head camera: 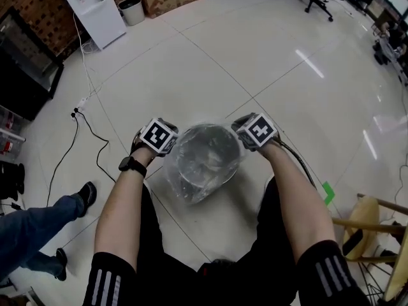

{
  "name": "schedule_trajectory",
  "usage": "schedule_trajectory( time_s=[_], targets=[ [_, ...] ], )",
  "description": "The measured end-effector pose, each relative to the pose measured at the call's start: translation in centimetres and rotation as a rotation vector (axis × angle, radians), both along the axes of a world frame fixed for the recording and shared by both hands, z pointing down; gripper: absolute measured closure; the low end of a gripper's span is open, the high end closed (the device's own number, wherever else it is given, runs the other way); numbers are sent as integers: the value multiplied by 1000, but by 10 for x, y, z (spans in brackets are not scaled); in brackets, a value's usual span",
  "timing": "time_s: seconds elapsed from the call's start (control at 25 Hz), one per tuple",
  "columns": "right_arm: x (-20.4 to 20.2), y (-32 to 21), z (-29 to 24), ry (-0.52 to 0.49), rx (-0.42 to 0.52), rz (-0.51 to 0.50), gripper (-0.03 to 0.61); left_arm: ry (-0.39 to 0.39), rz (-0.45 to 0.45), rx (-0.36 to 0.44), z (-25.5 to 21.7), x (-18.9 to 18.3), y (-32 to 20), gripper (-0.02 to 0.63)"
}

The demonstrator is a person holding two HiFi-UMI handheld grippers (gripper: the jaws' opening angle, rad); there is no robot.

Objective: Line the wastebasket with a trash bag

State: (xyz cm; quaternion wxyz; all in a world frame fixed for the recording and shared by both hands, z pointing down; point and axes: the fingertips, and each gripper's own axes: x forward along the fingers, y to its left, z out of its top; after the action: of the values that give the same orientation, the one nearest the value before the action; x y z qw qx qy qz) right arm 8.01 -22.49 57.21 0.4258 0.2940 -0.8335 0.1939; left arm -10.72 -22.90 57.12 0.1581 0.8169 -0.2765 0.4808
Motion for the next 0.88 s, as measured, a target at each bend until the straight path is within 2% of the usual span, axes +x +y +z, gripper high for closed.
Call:
schedule_trajectory(
  time_s=[0.16, 0.36, 0.52, 0.64, 0.76, 0.88],
  targets=[
    [5, -13, 22, 13, -3, 30, 569, 2, -27, -17, 13, -3, -8, 617],
    [-9, -26, 36, 16, 2, 40, 571, -41, -76, -21, 34, -9, -18, 618],
    [-1, -15, 60, 170, -29, -54, 571, -73, -53, -140, 60, -12, -3, 607],
    [-3, -17, 64, 172, -34, -72, 571, -49, -41, -211, 69, -13, 6, 595],
    [5, -12, 73, 183, -90, -43, 568, 3, -66, -252, 74, -13, 6, 593],
    [7, -18, 74, 119, -103, 9, 529, 34, -105, -262, 77, -14, 2, 575]
  ],
)
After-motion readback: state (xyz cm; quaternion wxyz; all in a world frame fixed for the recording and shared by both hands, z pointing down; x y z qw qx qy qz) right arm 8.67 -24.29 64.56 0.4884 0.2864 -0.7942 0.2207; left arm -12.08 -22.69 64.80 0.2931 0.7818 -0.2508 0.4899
